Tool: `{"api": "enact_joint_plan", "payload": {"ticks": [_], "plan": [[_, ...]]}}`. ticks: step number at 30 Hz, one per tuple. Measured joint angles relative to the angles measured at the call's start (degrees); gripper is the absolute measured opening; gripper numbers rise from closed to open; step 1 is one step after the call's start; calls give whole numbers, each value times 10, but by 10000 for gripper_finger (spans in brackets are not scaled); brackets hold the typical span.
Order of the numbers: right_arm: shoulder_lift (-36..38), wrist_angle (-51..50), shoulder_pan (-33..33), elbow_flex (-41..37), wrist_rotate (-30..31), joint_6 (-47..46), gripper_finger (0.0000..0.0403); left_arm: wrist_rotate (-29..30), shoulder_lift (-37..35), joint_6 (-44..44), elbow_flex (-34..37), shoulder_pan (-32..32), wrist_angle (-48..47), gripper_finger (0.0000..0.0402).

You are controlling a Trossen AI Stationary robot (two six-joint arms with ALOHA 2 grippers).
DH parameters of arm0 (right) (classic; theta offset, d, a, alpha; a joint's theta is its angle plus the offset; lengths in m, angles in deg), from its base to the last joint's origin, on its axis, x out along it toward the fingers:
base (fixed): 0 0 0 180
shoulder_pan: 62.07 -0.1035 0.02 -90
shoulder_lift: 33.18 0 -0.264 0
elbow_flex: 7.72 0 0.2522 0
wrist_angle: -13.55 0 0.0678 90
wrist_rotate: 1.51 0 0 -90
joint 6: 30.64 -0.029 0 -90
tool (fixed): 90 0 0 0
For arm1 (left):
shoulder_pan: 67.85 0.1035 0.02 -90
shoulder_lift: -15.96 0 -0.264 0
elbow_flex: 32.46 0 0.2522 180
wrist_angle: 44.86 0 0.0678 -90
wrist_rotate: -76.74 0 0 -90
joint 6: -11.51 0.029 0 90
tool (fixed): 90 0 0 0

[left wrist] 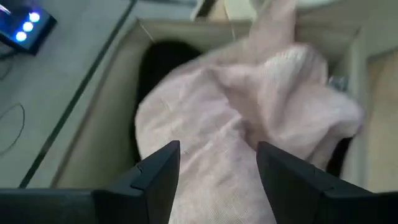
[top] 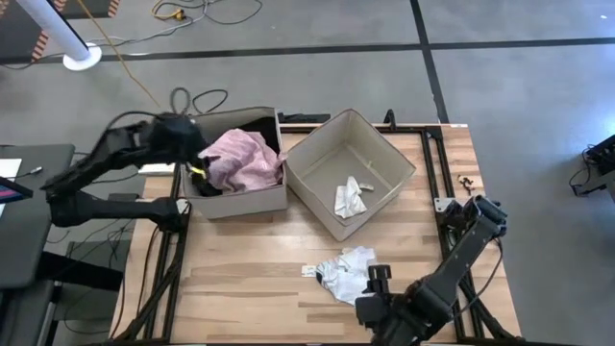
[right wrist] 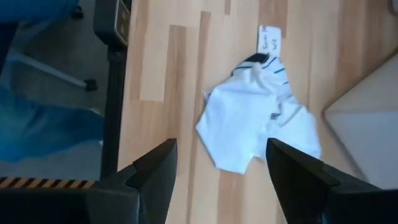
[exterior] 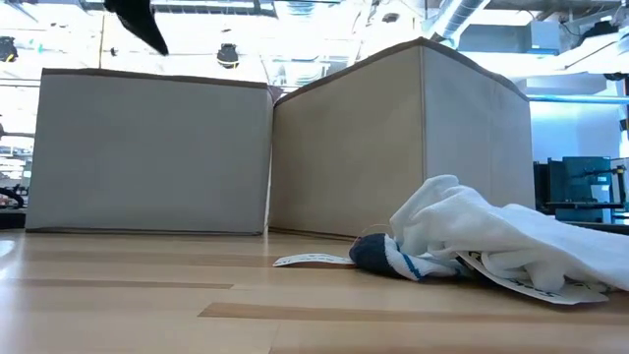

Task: Sort clothes
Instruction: Put the white sock into the right laundry organizer

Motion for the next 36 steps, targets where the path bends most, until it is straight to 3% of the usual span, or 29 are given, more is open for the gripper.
{"api": "enact_joint_plan", "payload": {"ticks": [3,6,9,11,23,36], "plan": [[0,16,-11,-21,16,-19,258,-29,-15,-25,-24,-10,0,207],[0,28,-21,-40,36,-33,258,-115,-25,-46,-26,-30,9,207],[0,35,-29,-60,55,-56,258,-189,-19,-68,-26,-71,19,206],[0,46,-32,-76,58,-71,258,-204,-8,-83,-26,-113,34,206],[0,168,-41,-185,57,-124,258,-155,145,-60,-26,-367,194,206],[0,178,-76,-249,58,-228,258,-139,381,-31,-26,-502,376,206]]}}
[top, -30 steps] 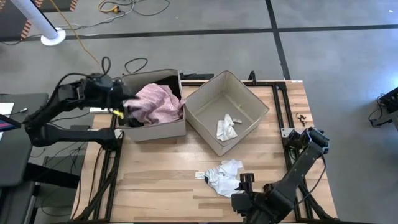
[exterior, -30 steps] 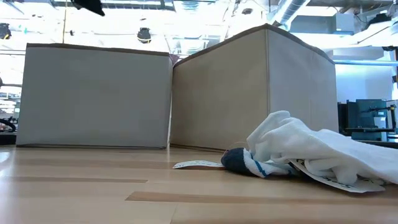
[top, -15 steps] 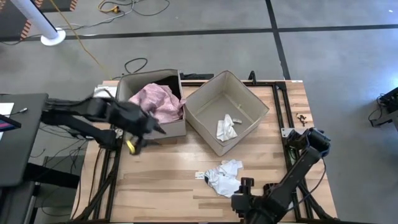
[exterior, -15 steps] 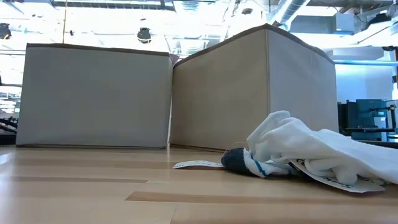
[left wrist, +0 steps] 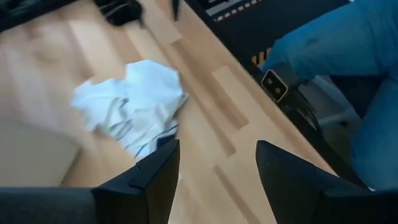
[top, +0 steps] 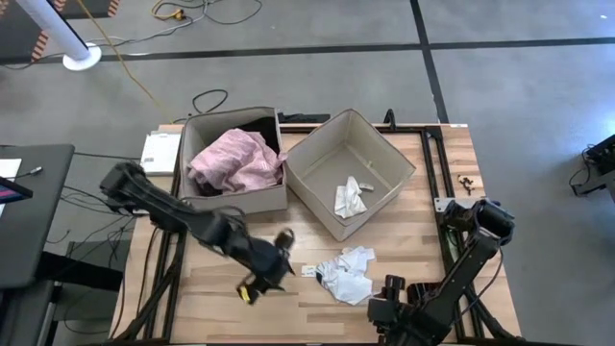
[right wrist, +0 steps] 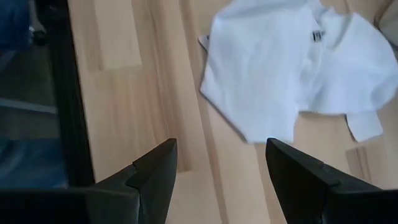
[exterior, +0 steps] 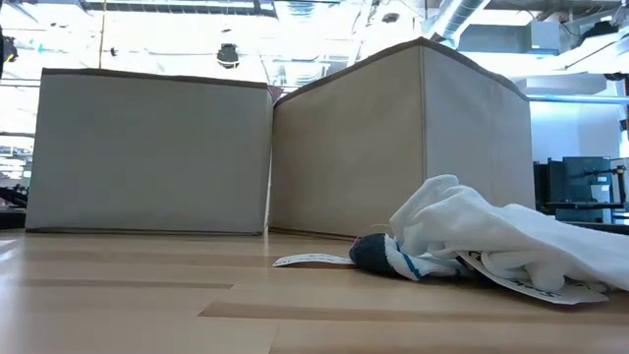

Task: Sort clothes
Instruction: Put the white sock into the right laundry organizer

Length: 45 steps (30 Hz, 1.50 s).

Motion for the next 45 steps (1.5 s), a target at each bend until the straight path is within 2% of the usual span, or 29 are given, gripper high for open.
{"api": "enact_joint_plan", "payload": {"ticks": [4,10,13,16,23,29,35,42,45], "plan": [[0,12,-13,-16,9,-15,258,0,68,-8,0,-9,62,206],[0,17,-34,-16,75,-18,258,6,159,-29,0,-4,156,206],[0,15,-39,-16,95,-18,258,39,196,-41,0,2,192,206],[1,15,-44,-15,104,-18,258,67,221,-55,0,13,212,206],[1,12,-44,-15,105,-18,258,54,275,-94,0,34,284,206],[1,10,-44,-15,105,-18,258,68,303,-119,0,49,325,202],[1,9,-43,-14,105,-18,258,81,303,-105,0,51,332,138],[1,5,-39,-14,107,-17,258,63,303,-60,0,49,340,15],[1,5,-35,-14,108,-16,258,45,299,-53,-3,47,342,6]]}}
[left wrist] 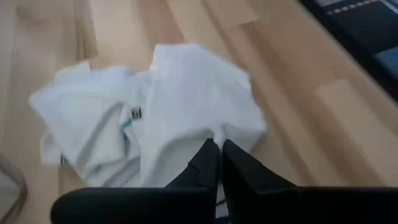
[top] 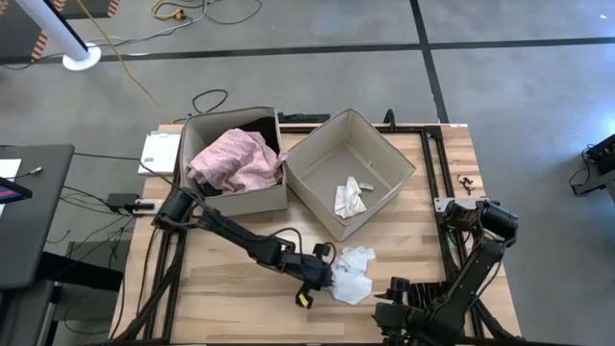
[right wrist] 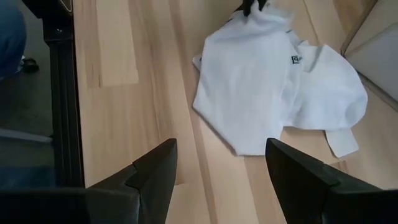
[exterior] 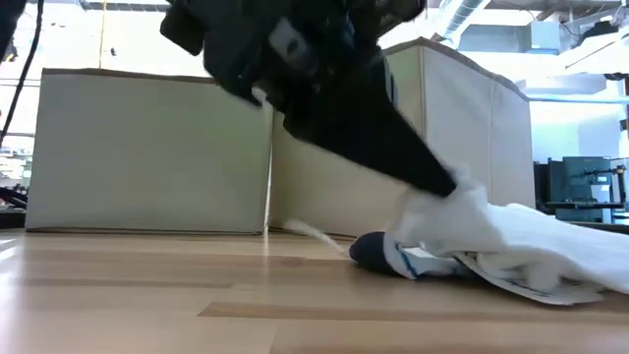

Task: Sort clothes
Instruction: Put the white sock into the right laundry organizer

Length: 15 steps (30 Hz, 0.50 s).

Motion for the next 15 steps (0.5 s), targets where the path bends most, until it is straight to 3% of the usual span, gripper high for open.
{"api": "enact_joint_plan", "payload": {"ticks": [6,15], "plan": [[0,1,5,0,33,2,258,-1,-40,38,-17,-13,-36,3],[1,16,27,3,110,41,258,57,-190,101,-17,-34,-95,1]]}}
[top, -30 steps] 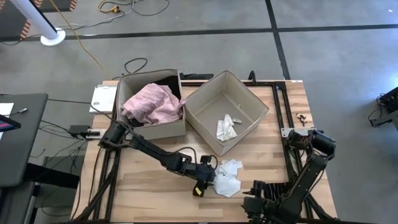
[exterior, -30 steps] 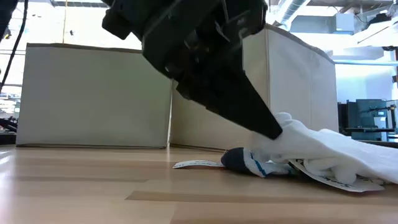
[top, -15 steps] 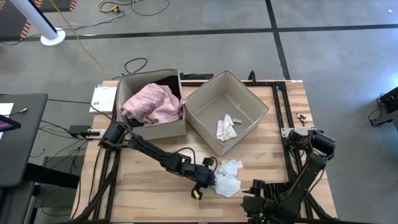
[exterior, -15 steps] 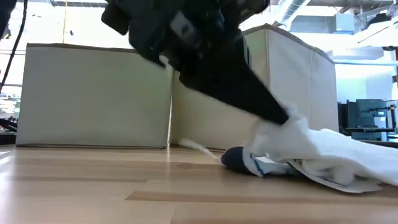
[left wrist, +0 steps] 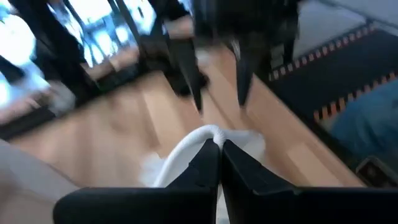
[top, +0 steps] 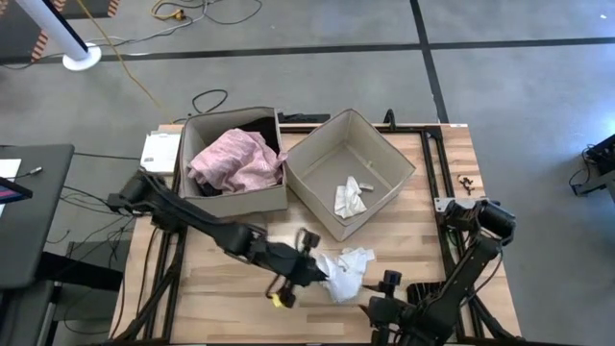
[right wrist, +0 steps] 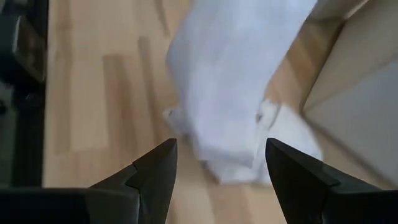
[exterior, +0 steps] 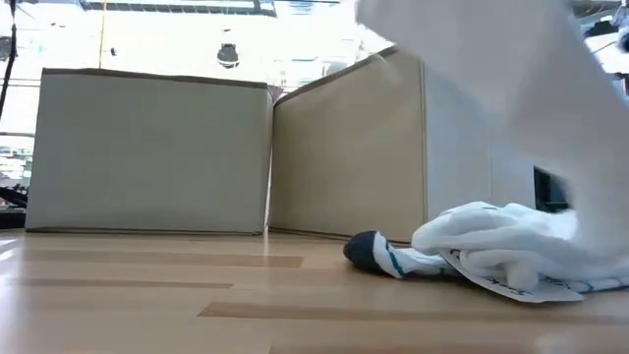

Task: Sort clothes
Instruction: Put the white sock into the right laundry organizer

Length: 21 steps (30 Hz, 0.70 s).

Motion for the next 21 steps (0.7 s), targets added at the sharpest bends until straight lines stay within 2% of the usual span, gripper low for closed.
{"api": "enact_joint_plan", "payload": {"ticks": [9,14,21], "plan": [[0,45,39,0,107,85,258,33,-126,75,0,0,-31,1],[0,100,66,14,149,183,258,37,-174,108,0,2,-41,1],[0,247,111,24,157,366,258,37,-204,122,0,8,-50,0]]}}
